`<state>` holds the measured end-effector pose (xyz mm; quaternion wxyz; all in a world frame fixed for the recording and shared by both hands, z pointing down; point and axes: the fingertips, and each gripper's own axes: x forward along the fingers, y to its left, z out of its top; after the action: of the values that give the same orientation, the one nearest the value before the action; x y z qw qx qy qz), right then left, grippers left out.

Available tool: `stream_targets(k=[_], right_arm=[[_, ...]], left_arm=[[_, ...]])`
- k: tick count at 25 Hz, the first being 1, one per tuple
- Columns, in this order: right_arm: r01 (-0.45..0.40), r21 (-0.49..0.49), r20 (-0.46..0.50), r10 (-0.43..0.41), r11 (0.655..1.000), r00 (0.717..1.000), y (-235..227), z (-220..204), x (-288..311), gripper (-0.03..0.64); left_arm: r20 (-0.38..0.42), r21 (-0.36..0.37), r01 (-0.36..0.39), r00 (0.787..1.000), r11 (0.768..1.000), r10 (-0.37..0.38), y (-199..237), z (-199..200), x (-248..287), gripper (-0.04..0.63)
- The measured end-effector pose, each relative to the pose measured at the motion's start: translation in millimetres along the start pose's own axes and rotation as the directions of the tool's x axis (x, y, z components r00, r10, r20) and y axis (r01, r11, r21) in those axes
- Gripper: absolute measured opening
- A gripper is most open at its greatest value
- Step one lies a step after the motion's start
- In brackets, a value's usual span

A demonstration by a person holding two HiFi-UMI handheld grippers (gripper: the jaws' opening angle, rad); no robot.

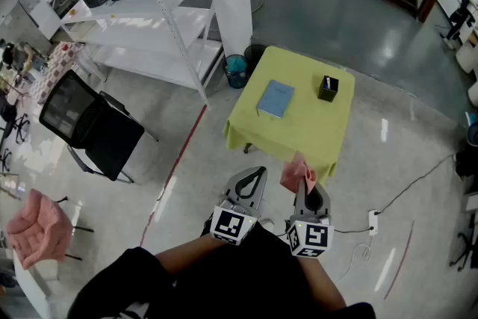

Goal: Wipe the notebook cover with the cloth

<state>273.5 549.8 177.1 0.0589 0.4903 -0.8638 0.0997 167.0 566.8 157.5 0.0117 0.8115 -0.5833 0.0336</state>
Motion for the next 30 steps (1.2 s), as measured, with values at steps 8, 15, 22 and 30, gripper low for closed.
stream_targets(k=[8,15,22,30], right_arm=[[-0.074,0.085,0.041,0.071,0.994,0.997,-1.2,-7.1,4.9,0.040],[-0.055,0.093,-0.009,0.056,0.994,0.998,2.7,-14.7,36.5,0.041],[-0.043,0.081,-0.057,0.048,0.996,0.997,6.6,-14.5,97.5,0.041],[0.014,0.085,-0.148,-0.001,0.996,0.989,11.5,-4.4,219.9,0.041]], left_arm=[[-0.015,-0.051,-0.064,0.998,0.997,0.063,27.2,-16.0,-0.5,0.005],[-0.053,-0.087,-0.075,0.996,0.993,0.071,59.8,-31.0,12.9,0.005],[-0.067,-0.125,-0.043,0.997,0.991,0.035,102.9,-43.6,56.3,0.005],[-0.109,-0.161,-0.040,0.994,0.986,0.022,208.1,-54.8,123.3,0.006]])
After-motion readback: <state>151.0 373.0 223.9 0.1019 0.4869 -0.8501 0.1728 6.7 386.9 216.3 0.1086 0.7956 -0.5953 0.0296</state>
